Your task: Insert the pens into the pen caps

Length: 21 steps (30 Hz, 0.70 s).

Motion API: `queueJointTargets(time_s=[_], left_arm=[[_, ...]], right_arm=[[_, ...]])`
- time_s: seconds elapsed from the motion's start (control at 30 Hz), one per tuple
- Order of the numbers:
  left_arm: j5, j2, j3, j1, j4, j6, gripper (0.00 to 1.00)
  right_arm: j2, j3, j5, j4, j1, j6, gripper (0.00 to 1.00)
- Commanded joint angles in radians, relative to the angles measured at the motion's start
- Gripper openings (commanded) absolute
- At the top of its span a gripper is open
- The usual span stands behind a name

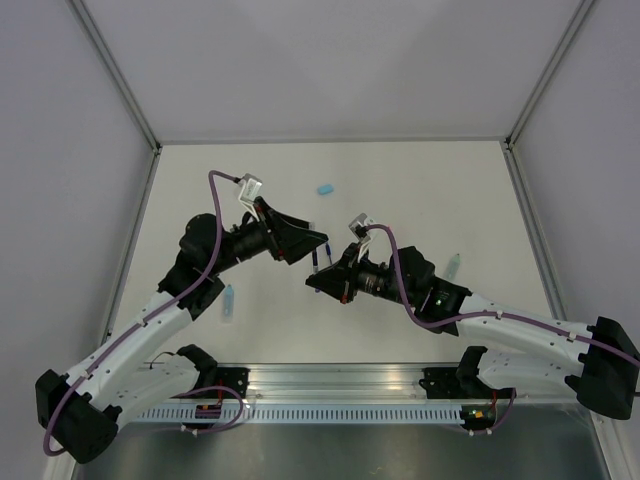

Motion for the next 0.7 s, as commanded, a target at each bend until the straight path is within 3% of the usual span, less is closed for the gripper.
queueJointTargets(time_s=[0.0, 0.33, 0.5, 0.53, 0.67], left_arm=[[-0.019, 0.014, 0.057, -0.002, -0.017, 0.045, 0.84], [-0.046, 0.014, 0.066, -0.002, -0.011, 0.038, 0.77], [-0.019, 0.002, 0.061, -0.002, -0.016, 0.034, 0.51], [-0.007, 0.000, 0.055, -0.002, -0.012, 0.032, 0.38], [0.078, -0.013, -0.001, -0.002, 0.038, -0.007, 0.02]], right_arm=[[-0.016, 0.002, -0.018, 0.033, 0.008, -0.013, 0.00], [-0.004, 0.015, -0.011, 0.015, 0.025, -0.014, 0.00], [0.013, 0.022, -0.001, 0.003, 0.031, -0.018, 0.00], [0.019, 0.028, -0.001, 0.003, 0.033, -0.017, 0.00], [0.015, 0.048, 0.038, 0.000, 0.031, -0.014, 0.00]])
